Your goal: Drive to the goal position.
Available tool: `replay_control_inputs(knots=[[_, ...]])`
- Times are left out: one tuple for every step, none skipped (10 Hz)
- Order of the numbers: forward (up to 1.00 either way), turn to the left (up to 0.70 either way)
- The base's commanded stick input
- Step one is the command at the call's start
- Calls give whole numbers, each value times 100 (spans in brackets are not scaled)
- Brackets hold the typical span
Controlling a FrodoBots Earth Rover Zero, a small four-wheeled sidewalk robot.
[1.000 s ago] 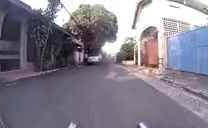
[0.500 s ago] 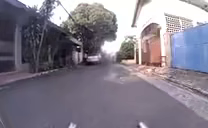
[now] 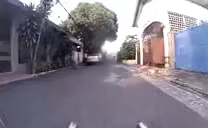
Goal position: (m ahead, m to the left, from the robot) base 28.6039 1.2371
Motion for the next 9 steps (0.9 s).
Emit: replay_control_inputs(knots=[[70,0],[70,3],[70,0],[70,0],[70,0],[70,0],[70,0],[70,1],[70,9]])
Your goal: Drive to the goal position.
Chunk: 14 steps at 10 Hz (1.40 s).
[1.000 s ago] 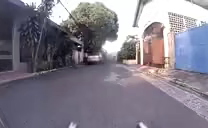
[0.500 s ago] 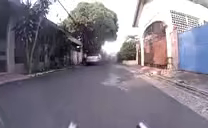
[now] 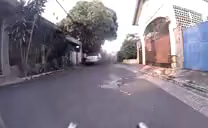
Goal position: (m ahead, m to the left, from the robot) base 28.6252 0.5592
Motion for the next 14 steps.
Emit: replay_control_inputs(knots=[[70,26],[70,3],[70,0],[70,0],[70,0],[70,0],[70,0],[70,0],[70,0],[70,0],[70,0],[70,0],[70,0],[70,0]])
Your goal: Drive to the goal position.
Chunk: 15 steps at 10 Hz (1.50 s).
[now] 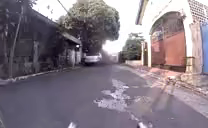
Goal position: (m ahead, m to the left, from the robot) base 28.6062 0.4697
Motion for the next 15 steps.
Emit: replay_control_inputs(knots=[[70,0],[70,0],[70,0],[70,0],[70,0],[70,0],[70,0],[70,0],[70,0],[70,0],[70,0],[70,0],[70,0],[70,0],[70,0]])
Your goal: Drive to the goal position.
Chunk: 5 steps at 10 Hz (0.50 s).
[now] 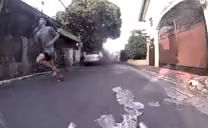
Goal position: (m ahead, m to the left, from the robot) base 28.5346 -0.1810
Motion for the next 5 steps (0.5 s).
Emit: replay_control_inputs(knots=[[70,0],[70,0],[70,0],[70,0],[70,0]])
